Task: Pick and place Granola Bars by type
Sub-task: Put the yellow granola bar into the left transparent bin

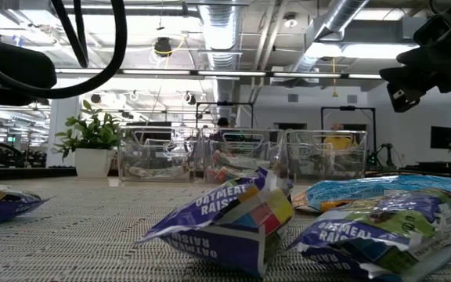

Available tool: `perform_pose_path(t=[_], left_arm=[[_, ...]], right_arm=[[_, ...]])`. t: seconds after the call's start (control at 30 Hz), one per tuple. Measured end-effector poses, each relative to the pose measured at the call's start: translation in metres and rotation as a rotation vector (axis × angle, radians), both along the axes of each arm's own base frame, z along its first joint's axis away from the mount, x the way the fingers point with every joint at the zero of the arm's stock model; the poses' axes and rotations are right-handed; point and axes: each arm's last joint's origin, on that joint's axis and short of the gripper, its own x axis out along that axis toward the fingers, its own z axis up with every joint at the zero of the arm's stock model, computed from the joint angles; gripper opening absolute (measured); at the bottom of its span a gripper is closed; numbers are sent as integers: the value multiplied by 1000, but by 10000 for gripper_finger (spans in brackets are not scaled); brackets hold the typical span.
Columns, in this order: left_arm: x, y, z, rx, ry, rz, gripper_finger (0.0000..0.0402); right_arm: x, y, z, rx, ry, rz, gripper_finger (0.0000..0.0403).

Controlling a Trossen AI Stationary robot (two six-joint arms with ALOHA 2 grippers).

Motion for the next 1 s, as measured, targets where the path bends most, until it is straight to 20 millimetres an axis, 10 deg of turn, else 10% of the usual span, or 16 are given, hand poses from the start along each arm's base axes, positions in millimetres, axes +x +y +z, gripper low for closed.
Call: perform_pose_path(t=[0.33,1.0], left_arm=[[-1,2,13,-41,-23,28,25],[0,50,143,-412,-475,191,9]], right_arm=[[0,0,0,0,0,0,141],[0,0,0,0,0,0,143]])
